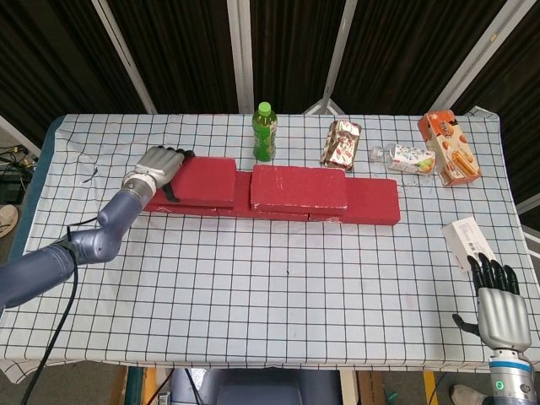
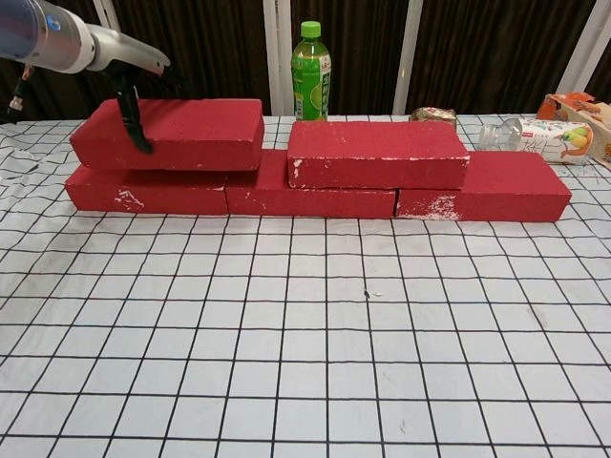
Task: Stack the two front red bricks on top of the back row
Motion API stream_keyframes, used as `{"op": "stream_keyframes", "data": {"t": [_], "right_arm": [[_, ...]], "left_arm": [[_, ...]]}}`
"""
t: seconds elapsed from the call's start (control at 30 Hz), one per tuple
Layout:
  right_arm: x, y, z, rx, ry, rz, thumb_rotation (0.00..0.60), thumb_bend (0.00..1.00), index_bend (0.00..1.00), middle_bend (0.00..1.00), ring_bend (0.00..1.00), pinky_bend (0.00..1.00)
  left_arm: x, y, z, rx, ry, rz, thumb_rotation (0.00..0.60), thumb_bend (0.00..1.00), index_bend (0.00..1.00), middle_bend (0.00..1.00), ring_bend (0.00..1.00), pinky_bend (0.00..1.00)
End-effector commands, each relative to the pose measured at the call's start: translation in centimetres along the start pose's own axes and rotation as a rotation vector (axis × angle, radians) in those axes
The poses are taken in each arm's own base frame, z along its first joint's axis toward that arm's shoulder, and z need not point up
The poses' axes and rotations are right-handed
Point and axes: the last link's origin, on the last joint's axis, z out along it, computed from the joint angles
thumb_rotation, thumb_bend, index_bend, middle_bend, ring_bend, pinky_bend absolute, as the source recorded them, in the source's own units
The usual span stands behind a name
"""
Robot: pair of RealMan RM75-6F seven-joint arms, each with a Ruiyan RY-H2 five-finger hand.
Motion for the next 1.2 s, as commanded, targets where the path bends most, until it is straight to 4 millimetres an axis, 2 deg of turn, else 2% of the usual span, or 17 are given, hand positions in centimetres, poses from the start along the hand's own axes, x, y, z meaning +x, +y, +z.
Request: {"op": "stream_keyframes", "data": {"t": [0.03, 0.53, 1.2], "right_arm": [[0.0, 0.0, 0.0, -0.001, -0.002, 0.001, 0.600, 0.19, 0.00, 0.00, 0.00, 0.00], [0.0, 0.2, 0.3, -0.004, -0.004, 0.008, 0.600, 0.19, 0.00, 0.00, 0.00, 0.00], [0.1, 0.4, 0.5, -0.002, -0.006, 0.014, 0.600, 0.19, 0.00, 0.00, 0.00, 0.00]], "left_arm": [[-0.2, 0.6, 0.6, -0.011, -0.004, 0.003, 0.600, 0.14, 0.26, 0.22, 0.19, 0.21], [0.1, 2.5, 1.6, -0.033, 0.001, 0.013, 0.600, 0.14, 0.27, 0.22, 0.19, 0.21], [0.3, 3.7, 2.1, 0.000, -0.008, 0.014, 0.600, 0.14, 0.26, 0.21, 0.18, 0.21]]}}
